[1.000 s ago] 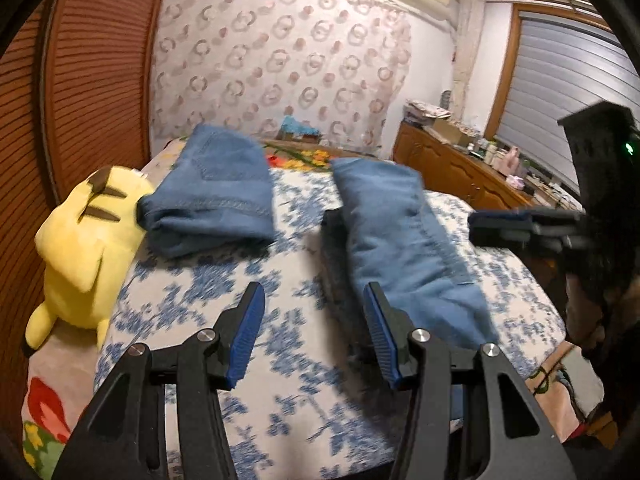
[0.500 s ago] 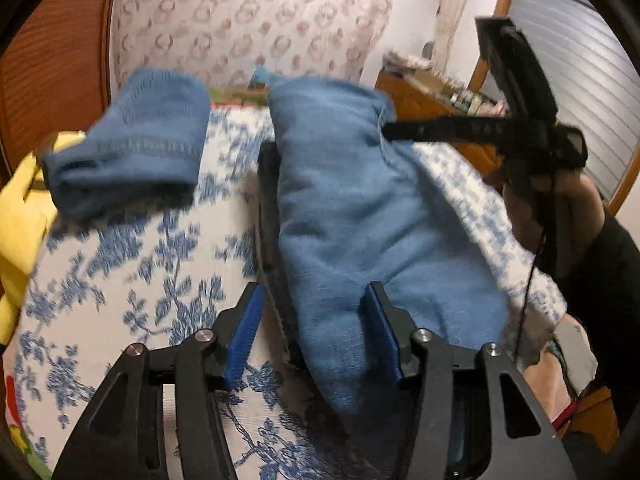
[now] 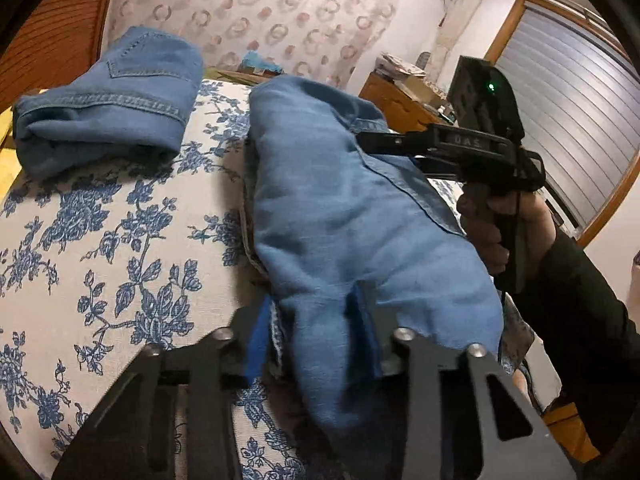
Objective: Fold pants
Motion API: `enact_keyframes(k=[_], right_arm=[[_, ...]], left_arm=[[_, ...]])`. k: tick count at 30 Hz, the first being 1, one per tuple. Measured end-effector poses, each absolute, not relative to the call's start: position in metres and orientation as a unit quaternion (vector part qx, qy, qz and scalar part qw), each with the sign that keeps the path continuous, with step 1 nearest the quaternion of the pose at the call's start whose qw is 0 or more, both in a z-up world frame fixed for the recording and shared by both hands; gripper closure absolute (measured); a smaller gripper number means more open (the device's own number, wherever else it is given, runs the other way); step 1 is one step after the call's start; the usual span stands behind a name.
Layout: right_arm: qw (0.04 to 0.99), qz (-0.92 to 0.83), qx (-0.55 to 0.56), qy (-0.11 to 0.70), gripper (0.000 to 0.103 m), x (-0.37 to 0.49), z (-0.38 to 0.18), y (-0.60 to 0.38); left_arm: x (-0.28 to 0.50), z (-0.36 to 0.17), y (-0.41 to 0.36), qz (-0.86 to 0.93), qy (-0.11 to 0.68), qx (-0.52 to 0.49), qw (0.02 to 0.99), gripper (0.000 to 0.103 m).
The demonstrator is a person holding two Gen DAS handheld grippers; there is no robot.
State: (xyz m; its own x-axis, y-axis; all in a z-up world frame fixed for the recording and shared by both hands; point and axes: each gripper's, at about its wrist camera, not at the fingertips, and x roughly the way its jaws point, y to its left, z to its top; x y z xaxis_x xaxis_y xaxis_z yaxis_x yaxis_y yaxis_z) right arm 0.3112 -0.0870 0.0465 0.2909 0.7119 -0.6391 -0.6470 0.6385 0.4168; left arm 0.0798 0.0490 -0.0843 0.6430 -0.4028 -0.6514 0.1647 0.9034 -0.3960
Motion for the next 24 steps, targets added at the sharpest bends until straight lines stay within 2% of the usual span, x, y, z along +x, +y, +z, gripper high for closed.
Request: enact_keyframes(k=[1,2,5,11,20,24], right_arm=[[0.802,0.428,0.037,0.416,0.057,0.31,0.048,-0.085],[0.802,0.431,0.034,0.413,0.071,0.307,0.05,-0.084],[0.817,0.43,0.018,0.383,0.08,0.294,0.067,-0.08],[0.848,0.431,-0.016,0.309,0.082,0.254,0.118,-0.063],[0.845,0.482,-0.043,0.228,0.082,0.223,0.2,-0.025],[0.835,0.507,-0.06,0.205,0.082,0.216,0.22,0.009]], left_arm=[[0.079,-0.083,0.05,-0.158,0.388,-0.154,0.895,0.089],[0.08,-0.081,0.053,-0.161,0.385,-0.162,0.894,0.092],[0.078,-0.078,0.056,-0.169,0.374,-0.16,0.898,0.094],[0.064,-0.054,0.075,-0.172,0.329,-0.182,0.91,0.095],[0.044,0.003,0.117,-0.147,0.247,-0.179,0.941,0.095],[0.033,0.017,0.151,-0.121,0.222,-0.182,0.95,0.095]])
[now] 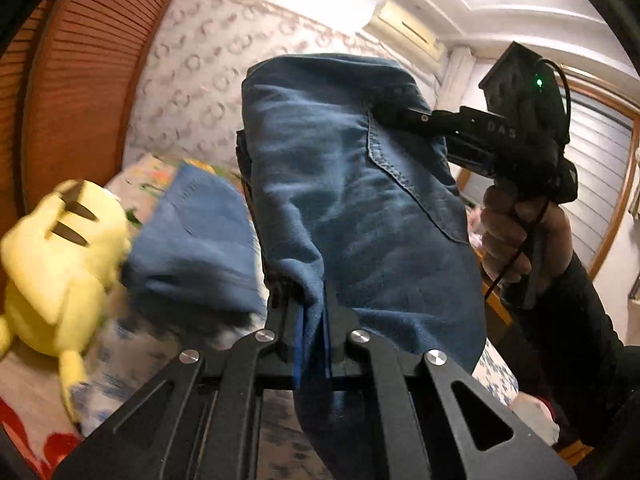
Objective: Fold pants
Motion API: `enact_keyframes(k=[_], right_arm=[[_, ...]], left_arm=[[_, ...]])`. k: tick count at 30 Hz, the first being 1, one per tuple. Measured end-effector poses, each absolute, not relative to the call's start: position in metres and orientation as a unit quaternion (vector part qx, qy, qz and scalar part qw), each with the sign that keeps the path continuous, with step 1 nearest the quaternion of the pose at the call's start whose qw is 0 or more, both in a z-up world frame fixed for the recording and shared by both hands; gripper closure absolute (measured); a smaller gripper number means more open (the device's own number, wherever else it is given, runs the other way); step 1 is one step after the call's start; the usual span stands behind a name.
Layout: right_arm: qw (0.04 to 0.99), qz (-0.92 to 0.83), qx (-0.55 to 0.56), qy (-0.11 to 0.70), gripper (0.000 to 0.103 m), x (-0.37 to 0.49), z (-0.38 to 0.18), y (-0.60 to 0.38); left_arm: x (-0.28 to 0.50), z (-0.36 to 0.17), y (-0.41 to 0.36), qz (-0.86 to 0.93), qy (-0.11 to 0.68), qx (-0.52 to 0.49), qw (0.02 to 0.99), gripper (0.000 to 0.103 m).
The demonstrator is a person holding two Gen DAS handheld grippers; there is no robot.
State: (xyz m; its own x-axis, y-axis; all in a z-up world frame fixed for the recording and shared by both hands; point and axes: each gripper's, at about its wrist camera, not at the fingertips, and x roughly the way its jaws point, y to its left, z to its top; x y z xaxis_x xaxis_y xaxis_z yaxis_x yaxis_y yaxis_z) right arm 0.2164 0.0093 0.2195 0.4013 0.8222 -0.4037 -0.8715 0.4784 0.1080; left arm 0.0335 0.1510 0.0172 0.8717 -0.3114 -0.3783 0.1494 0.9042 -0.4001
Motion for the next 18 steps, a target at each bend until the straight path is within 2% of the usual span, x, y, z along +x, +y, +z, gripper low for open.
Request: enact_keyframes(k=[8,13,18], right_arm=[[0.806,0.559,-0.011,0.194,0.082,0.27,0.207,0.085],[0.8,0.559,0.054,0.209,0.082,0.346,0.165,0.101],[0.819,0.499,0.084,0.27,0.082,0.435,0.083,0.106]], left_arm=[[0.044,0.044,0.221,-0.045,0.202,-0.155,0.966,0.095],[0.091,0.042,0.244,-0.025,0.216,-0.124,0.968,0.095],[0.165,0.0,0.252,-0.023,0.286,-0.111,0.951,0.095]])
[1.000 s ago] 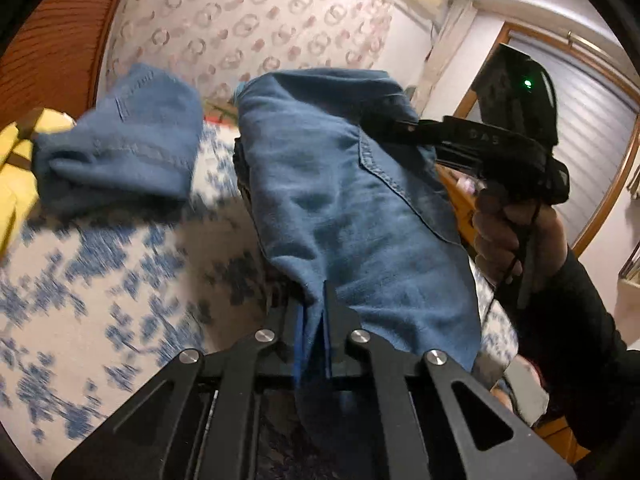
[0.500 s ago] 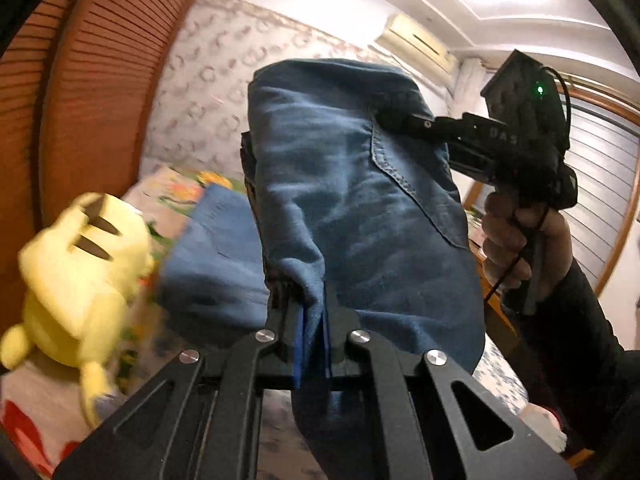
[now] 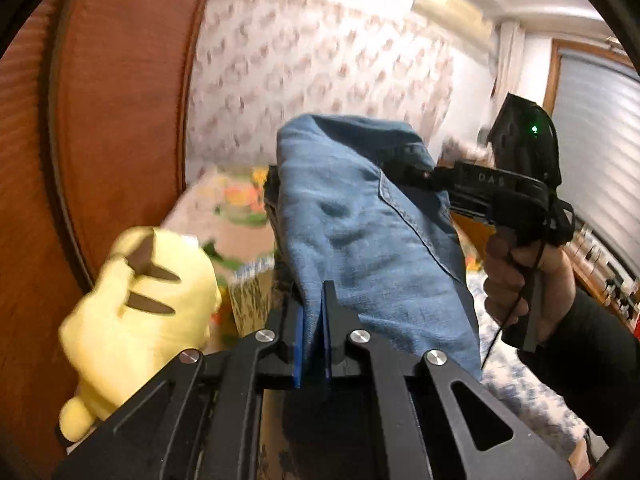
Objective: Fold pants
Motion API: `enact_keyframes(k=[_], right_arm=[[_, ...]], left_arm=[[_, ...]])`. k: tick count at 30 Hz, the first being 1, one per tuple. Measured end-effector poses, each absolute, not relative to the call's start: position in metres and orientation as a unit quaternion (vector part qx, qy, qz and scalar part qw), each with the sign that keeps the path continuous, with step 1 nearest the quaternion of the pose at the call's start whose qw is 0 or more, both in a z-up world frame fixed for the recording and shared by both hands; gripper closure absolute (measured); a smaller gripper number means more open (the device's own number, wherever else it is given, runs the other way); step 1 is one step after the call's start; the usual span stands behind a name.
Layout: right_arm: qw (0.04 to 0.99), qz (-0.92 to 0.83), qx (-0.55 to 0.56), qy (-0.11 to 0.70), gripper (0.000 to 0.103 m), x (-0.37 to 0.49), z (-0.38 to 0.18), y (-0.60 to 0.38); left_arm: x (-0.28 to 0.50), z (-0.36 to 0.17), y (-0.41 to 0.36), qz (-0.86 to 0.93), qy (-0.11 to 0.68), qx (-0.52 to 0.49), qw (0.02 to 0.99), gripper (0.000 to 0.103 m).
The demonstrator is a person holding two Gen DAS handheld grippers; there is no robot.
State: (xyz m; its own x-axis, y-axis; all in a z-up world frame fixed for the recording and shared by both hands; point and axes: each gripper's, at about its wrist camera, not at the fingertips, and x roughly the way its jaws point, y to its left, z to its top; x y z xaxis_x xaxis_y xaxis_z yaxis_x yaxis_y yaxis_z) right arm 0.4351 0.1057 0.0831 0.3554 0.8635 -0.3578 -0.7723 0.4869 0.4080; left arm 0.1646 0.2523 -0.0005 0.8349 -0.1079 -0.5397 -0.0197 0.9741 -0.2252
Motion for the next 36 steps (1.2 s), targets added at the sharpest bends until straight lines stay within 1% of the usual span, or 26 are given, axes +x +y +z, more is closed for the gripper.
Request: enact_keyframes(k=[1,3,4,6,7,8,12,15,18,20,24,28,32,34,36], right_arm=[[0.825,0.482,0.073,0.286,0.082,0.448,0.067,0.106],[0.83,0.455,0.051,0.318,0.08,0.468,0.04,0.103],[0.831,0.45,0.048,0.322,0.077,0.473,0.033,0.099],[0.836,0.446,0.039,0.316,0.069,0.479,0.033,0.088],[0.84,0.442,0.025,0.314,0.061,0.481,0.036,0.088],[0.85,0.429,0.004,0.307,0.055,0.479,0.041,0.091],[0.885,0.362,-0.096,0.275,0.055,0.464,0.061,0.102],[0.894,0.362,-0.122,0.235,0.055,0.444,0.07,0.105],[0.876,0.401,-0.13,0.233,0.055,0.423,0.065,0.111],[0.871,0.404,-0.136,0.246,0.055,0.427,0.056,0.12],[0.861,0.383,-0.129,0.308,0.055,0.462,0.031,0.124],[0.869,0.368,-0.113,0.312,0.055,0.461,0.038,0.113],[0.879,0.357,-0.105,0.298,0.055,0.434,0.053,0.099],[0.883,0.355,-0.101,0.29,0.055,0.393,0.058,0.088],[0.888,0.35,-0.097,0.281,0.055,0.362,0.064,0.075]], left_arm=[[0.182,-0.017,0.25,-0.022,0.312,-0.112,0.943,0.095],[0.196,-0.027,0.248,-0.022,0.325,-0.107,0.939,0.095],[0.198,-0.029,0.246,-0.023,0.325,-0.104,0.94,0.095],[0.197,-0.026,0.244,-0.024,0.32,-0.105,0.941,0.095],[0.198,-0.025,0.246,-0.023,0.32,-0.106,0.941,0.095],[0.198,-0.026,0.245,-0.021,0.321,-0.104,0.941,0.095],[0.202,-0.026,0.243,-0.004,0.327,-0.092,0.94,0.095],[0.208,-0.028,0.242,0.007,0.328,-0.09,0.94,0.095],[0.211,-0.028,0.242,0.013,0.331,-0.089,0.94,0.095],[0.211,-0.028,0.241,0.017,0.333,-0.088,0.939,0.094],[0.21,-0.027,0.239,0.023,0.336,-0.085,0.938,0.092],[0.204,-0.021,0.234,0.039,0.335,-0.076,0.938,0.09],[0.191,-0.011,0.228,0.05,0.326,-0.07,0.941,0.09],[0.183,-0.004,0.225,0.048,0.319,-0.069,0.944,0.083],[0.173,0.005,0.219,0.045,0.309,-0.067,0.948,0.08]])
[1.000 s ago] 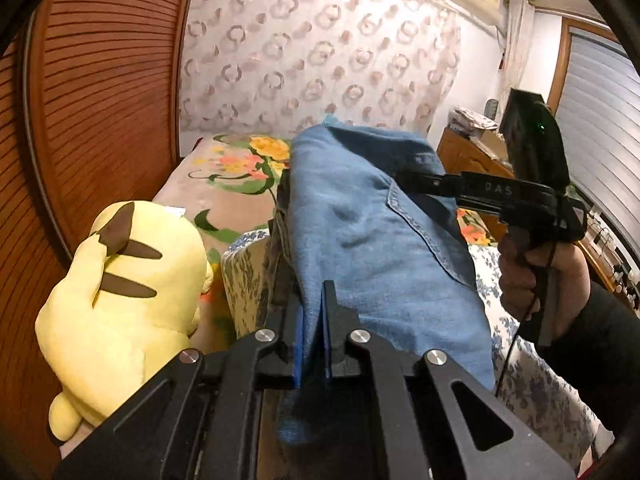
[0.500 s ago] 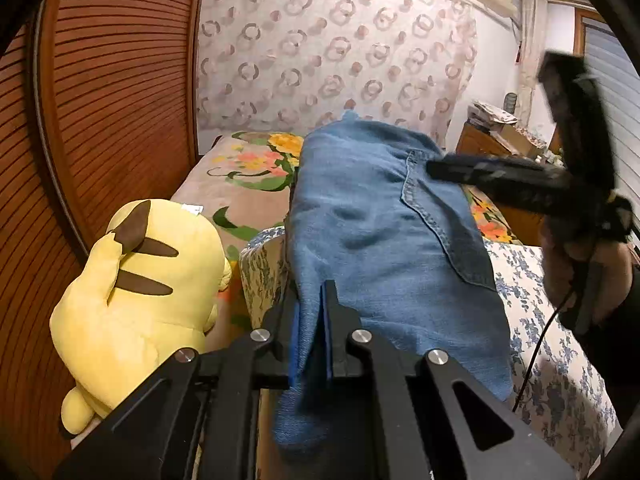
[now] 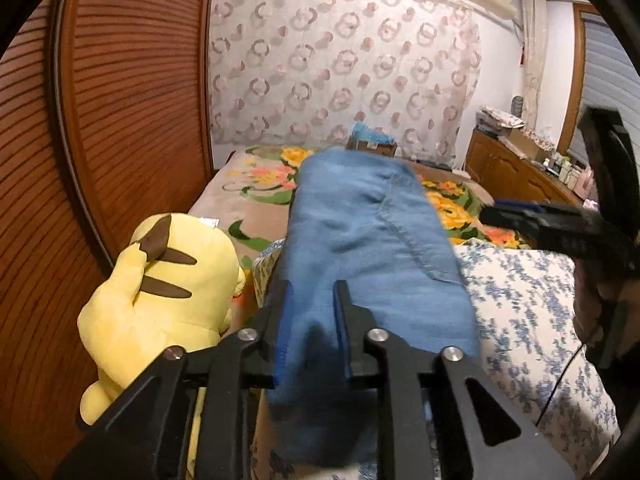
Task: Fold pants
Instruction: 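Set the folded jeans beside the other folded jeans and open both tools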
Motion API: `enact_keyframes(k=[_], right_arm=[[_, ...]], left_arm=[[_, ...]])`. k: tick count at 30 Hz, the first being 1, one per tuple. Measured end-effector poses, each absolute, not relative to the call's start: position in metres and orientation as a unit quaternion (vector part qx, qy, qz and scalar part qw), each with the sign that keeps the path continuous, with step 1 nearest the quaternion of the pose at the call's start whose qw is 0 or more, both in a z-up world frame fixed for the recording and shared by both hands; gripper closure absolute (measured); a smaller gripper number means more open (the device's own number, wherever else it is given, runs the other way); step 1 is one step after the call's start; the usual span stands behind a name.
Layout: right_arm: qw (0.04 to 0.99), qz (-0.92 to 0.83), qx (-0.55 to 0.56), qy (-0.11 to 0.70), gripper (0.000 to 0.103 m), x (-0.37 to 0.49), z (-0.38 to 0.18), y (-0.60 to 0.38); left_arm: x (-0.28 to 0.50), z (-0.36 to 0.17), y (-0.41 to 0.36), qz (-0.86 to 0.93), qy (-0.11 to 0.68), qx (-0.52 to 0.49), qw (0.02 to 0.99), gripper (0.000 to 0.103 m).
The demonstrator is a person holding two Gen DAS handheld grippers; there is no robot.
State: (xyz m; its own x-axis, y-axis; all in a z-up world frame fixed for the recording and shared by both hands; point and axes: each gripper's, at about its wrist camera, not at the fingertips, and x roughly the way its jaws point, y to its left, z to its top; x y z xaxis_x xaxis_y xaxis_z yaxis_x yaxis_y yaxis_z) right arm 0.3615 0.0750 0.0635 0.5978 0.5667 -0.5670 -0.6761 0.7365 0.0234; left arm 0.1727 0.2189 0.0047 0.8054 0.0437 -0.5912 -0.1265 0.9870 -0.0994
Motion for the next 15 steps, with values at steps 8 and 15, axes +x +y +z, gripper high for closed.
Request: enact_keyframes(k=[8,15], right_arm=[[0.904,0.327,-0.087,0.262,0.055,0.281,0.061,0.015],[0.918,0.298,-0.083,0.25,0.055,0.207,0.071,-0.033]], left_arm=[[0.137,0.033,0.182,0.02,0.269,-0.055,0.961,0.053],[0.118,0.045,0.147,-0.005,0.248,-0.043,0.968,0.014]])
